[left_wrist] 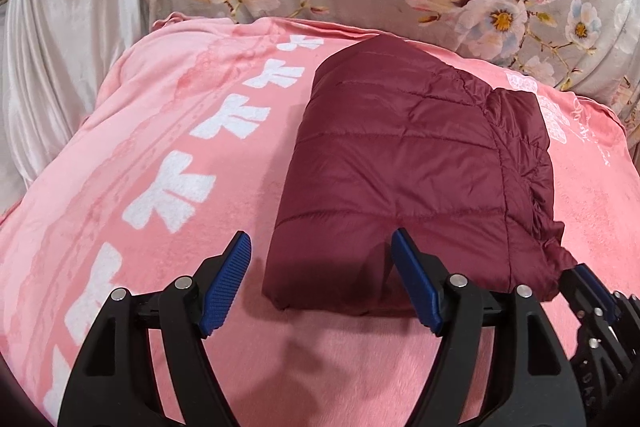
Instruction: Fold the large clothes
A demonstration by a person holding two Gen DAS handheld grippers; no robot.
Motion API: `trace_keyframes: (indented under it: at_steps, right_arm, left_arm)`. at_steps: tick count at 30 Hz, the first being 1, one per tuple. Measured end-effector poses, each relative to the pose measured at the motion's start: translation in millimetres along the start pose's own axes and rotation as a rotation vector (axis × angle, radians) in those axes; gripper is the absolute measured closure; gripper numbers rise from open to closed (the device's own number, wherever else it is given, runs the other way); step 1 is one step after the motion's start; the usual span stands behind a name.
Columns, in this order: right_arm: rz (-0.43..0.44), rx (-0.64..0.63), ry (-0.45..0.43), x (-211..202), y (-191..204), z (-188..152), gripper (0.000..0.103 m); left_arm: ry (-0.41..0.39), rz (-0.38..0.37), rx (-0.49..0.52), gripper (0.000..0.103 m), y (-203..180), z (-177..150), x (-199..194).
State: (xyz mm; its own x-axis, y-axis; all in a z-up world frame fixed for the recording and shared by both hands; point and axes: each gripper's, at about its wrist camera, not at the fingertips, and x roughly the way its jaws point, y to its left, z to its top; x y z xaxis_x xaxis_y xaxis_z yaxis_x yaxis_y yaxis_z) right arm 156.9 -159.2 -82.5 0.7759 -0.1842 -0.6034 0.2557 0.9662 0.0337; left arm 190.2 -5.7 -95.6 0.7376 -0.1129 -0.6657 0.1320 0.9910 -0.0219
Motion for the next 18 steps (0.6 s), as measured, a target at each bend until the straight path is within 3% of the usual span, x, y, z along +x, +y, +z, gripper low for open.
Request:
trace_keyframes:
  at_steps: [4, 7, 12, 18]
  right_arm:
    - [-0.001, 0.014, -0.02, -13.7, -6.0, -16.6, 0.085]
    - [-0.012, 0.023, -0.046, -22.3, -9.8, -33.1, 0.072]
    - [-0.041, 0.018, -0.073, -30.7, -13.4, -55.9, 0.062]
    - [-0.065, 0.019, -0.109, -40.4, -14.8, -69.2, 0.052]
  left_arm:
    - [-0.006, 0.007, -0.029, 0.026, 7.1, -10.7, -10.6]
    - [-0.022, 0.013, -0.029, 0.024, 7.4, -20.7, -17.4]
    - [-0.055, 0.025, -0.008, 0.016, 0.3, -46.1, -27.4]
    - [-0.073, 0.018, 0.053, 0.015, -15.1, -77.6, -29.2]
